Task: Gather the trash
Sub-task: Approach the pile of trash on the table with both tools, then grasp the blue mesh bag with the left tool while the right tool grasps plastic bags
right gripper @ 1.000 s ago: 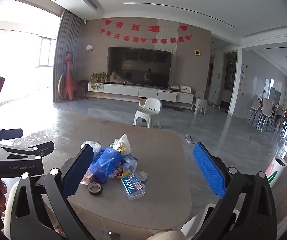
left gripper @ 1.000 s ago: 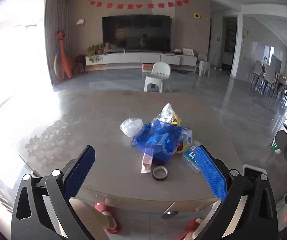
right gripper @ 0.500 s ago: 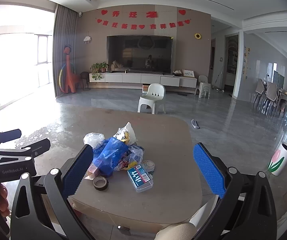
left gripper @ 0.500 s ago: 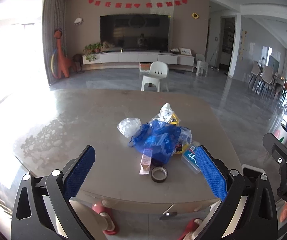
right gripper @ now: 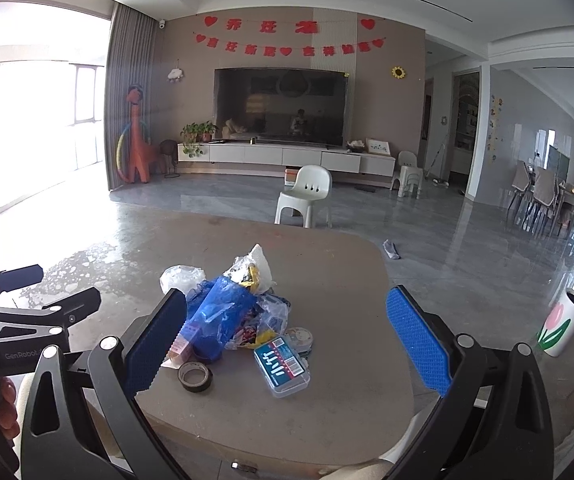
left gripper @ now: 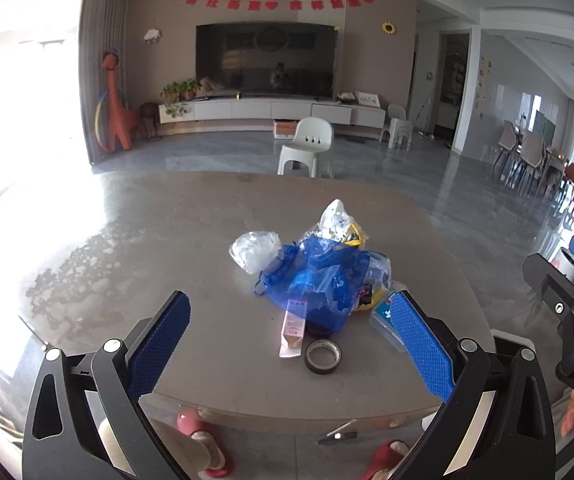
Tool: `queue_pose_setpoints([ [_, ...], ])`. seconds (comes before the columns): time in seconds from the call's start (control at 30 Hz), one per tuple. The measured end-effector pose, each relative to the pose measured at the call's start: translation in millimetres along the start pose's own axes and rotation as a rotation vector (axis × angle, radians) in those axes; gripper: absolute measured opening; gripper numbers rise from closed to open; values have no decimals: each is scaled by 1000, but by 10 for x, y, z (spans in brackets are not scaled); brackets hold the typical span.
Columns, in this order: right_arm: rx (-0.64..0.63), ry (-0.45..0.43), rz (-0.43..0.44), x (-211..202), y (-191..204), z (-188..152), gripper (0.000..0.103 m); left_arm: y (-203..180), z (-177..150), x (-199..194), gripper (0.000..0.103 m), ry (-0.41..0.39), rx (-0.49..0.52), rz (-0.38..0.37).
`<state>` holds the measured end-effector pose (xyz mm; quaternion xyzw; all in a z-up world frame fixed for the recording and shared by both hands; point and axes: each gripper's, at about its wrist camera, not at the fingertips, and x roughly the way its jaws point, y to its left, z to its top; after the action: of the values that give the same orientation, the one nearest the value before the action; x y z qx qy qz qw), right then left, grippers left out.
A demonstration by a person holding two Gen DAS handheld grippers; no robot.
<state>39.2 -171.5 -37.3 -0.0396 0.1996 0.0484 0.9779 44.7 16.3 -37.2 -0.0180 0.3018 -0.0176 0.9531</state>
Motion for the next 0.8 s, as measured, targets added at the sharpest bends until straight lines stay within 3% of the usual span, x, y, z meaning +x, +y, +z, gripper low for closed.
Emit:
queue_pose_setpoints([
  [0.37,-21,33,-23,494,-61,-115,100,-172,-20,665,99,46,93,-3],
  [0.8,-4,98,3,1237,-134,-258,100,-356,-122,1513,99,138,130,-12],
])
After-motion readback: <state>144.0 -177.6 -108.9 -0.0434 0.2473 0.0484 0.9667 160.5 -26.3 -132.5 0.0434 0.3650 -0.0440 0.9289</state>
